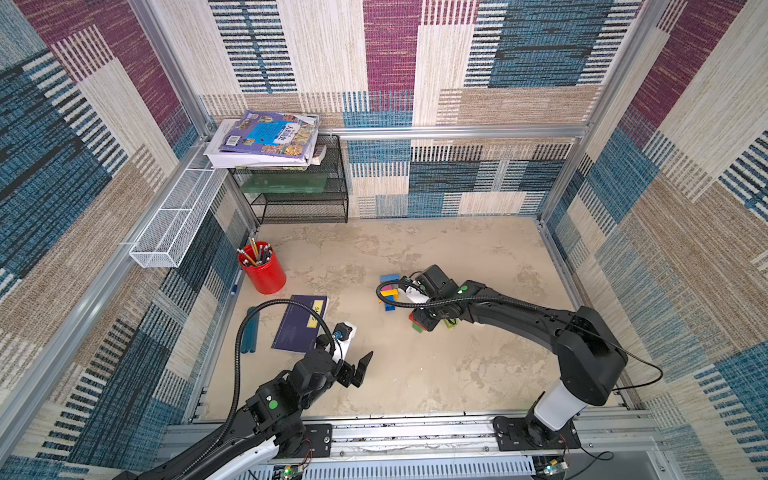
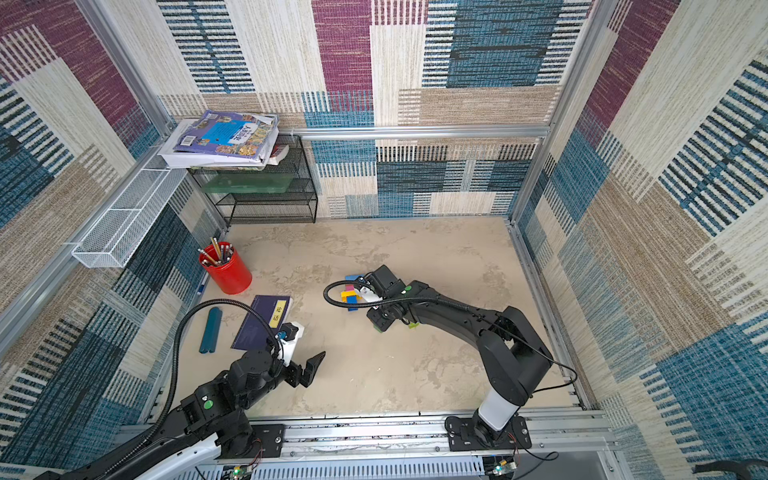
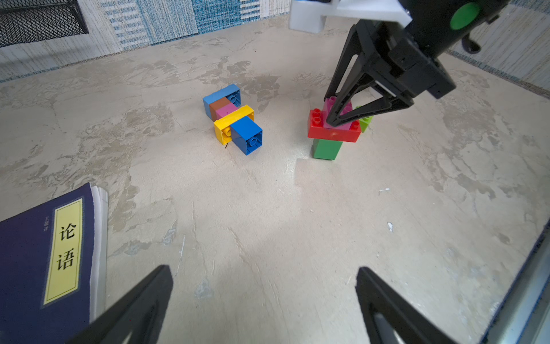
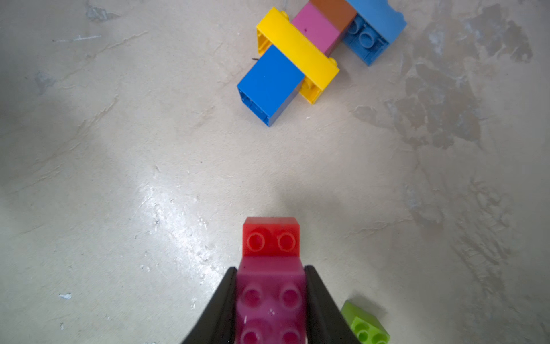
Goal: Assemble the letter f with lego
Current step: Move the lego brick at the center of the board.
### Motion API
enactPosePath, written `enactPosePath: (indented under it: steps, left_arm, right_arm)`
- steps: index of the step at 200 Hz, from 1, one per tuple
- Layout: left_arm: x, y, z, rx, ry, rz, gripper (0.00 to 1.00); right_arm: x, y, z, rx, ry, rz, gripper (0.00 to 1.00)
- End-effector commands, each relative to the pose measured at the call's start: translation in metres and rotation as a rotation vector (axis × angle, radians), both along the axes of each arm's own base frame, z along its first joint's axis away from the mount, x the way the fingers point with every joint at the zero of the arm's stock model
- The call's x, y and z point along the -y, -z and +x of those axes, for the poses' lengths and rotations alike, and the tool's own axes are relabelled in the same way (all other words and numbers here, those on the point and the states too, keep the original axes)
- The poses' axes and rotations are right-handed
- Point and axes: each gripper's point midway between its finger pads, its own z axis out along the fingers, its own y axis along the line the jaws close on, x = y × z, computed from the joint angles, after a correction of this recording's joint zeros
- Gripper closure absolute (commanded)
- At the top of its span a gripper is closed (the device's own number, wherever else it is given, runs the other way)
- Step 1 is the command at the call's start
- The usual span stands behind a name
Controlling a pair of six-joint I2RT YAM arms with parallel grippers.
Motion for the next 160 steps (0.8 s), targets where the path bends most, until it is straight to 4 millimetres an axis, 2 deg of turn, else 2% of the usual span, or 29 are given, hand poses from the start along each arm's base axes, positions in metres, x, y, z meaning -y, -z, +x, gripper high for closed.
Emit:
enactPosePath:
  steps: [1,96,160]
  left_arm:
    - [0.002,-0.006,0.002,0.014,-0.005,-0.021,0.01]
    - [0.001,-0.005,0.002,0.013,-0.006,-0.019,0.01]
    - [0.002,-0.005,0.002,0.012,-0.004,-0.018,0.01]
  right_arm:
    - [-0.009,-0.010,0.012,0.076,-0.015,0.048,0.77]
    - [-0.017,-0.006,0.014,0.067,-0.065,0.108,0.73]
    - [-0.018,0.009,0.013,0.018,-0.066,0.082,0.70]
